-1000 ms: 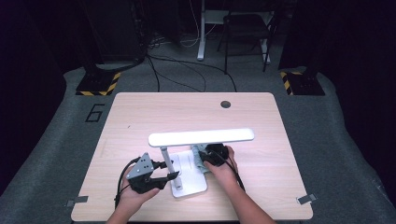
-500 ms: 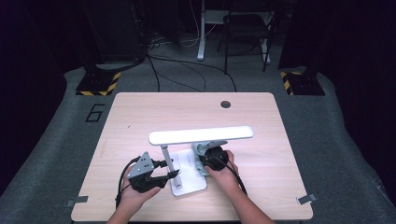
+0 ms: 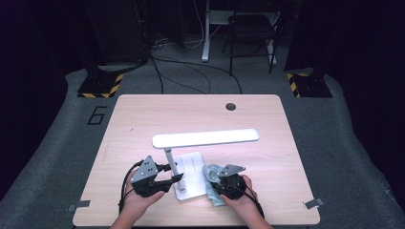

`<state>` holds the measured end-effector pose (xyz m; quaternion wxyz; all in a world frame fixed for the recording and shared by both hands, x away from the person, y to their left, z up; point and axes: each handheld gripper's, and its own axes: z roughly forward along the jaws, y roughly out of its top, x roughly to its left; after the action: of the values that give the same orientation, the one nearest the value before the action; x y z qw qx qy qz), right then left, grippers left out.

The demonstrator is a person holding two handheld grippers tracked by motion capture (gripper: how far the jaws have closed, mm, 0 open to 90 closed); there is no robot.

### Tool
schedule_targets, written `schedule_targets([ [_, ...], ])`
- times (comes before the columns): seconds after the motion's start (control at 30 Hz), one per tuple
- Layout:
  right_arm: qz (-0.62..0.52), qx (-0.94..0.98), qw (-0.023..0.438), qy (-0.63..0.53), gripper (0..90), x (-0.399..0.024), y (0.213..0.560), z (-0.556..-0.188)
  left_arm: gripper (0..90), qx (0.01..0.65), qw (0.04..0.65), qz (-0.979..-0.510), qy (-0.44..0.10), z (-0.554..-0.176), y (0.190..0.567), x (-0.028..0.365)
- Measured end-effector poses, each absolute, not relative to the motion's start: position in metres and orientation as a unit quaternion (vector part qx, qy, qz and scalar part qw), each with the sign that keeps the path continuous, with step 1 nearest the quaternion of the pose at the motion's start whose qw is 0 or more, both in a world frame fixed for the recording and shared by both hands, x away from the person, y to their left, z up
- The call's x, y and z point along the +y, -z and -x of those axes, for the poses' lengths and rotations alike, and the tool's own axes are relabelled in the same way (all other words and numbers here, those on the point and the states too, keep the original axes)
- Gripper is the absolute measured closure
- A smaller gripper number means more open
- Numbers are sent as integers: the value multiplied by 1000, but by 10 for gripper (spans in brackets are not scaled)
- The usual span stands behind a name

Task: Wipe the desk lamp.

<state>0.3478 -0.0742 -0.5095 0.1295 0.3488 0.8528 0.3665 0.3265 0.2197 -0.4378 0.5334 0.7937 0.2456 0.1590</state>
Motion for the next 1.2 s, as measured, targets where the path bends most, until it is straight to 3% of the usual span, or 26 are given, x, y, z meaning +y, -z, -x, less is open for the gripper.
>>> schedule_targets([
  [0.27,-359,848,134,-367,700,-71,511,-354,534,240,541,-792,-147,-329,439,221],
  [0.87,-405,827,145,-362,695,-39,511,-433,531,230,539,-798,-140,-332,438,223],
  [1.2,-413,821,160,-361,672,-28,512,-455,530,233,544,-794,-140,-331,440,223],
])
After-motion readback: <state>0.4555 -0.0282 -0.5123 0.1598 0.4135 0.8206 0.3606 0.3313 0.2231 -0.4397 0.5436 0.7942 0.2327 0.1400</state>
